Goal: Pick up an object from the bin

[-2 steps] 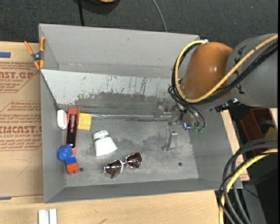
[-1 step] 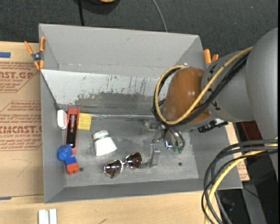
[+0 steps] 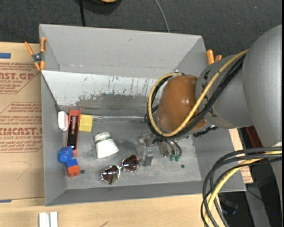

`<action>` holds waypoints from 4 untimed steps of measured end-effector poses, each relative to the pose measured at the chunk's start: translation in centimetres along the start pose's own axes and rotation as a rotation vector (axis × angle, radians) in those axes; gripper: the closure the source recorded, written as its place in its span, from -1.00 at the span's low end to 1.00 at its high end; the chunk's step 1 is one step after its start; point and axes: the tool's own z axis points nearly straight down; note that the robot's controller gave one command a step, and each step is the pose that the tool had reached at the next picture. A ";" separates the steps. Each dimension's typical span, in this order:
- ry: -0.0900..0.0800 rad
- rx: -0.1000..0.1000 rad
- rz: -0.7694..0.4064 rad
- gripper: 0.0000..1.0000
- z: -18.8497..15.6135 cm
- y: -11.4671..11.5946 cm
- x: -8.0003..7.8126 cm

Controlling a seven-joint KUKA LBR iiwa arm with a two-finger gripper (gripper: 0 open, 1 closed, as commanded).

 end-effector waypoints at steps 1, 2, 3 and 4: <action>0.000 0.000 0.000 1.00 0.0 0.0 0.0; -0.001 -0.001 -0.003 -1.00 -4.1 2.5 0.1; -0.001 -0.001 -0.003 -1.00 -4.1 2.5 0.1; -0.008 0.000 -0.017 -1.00 -2.8 3.2 -0.1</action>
Offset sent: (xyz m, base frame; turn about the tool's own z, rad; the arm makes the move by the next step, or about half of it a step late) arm -0.0035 0.0238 0.0416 -0.0012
